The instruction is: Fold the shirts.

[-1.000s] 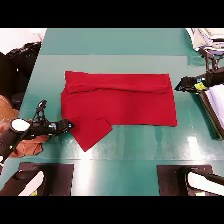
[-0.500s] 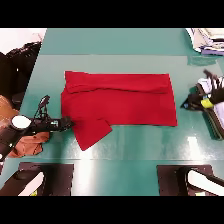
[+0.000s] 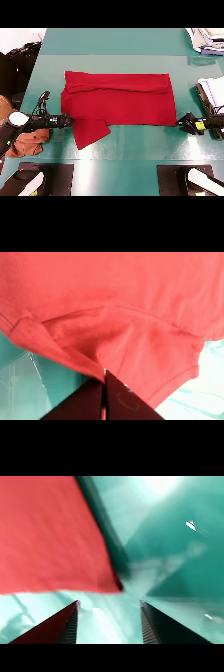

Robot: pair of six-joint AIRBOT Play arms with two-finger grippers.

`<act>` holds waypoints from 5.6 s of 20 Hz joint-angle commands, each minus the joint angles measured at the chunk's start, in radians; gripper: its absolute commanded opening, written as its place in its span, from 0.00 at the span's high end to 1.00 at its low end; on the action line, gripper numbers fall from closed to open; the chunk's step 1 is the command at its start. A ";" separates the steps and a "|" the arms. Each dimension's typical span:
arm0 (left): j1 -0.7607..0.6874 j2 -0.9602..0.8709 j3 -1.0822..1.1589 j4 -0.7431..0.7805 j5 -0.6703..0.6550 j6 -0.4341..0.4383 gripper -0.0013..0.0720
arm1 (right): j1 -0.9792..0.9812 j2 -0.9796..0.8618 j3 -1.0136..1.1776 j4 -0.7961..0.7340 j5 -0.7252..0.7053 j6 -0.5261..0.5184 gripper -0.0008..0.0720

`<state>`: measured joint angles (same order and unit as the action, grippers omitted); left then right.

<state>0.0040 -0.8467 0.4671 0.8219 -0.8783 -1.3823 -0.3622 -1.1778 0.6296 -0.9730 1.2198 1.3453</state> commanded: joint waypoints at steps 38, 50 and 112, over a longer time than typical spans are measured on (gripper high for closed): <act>0.004 -0.488 0.658 0.218 -0.042 -0.077 0.95 | 0.298 -0.363 0.782 -0.147 0.130 0.070 0.96; 0.002 -0.493 0.724 0.203 -0.149 -0.101 0.25 | 0.175 -0.640 1.127 0.081 0.322 -0.056 0.45; 0.080 -0.406 1.121 0.473 -0.175 -0.102 0.95 | 1.250 -0.749 1.359 0.517 -0.153 -0.344 0.34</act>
<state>0.0055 -1.3277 1.5883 1.2690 -1.0309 -1.4841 0.7853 -1.8439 1.9873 -0.5335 1.1522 1.1053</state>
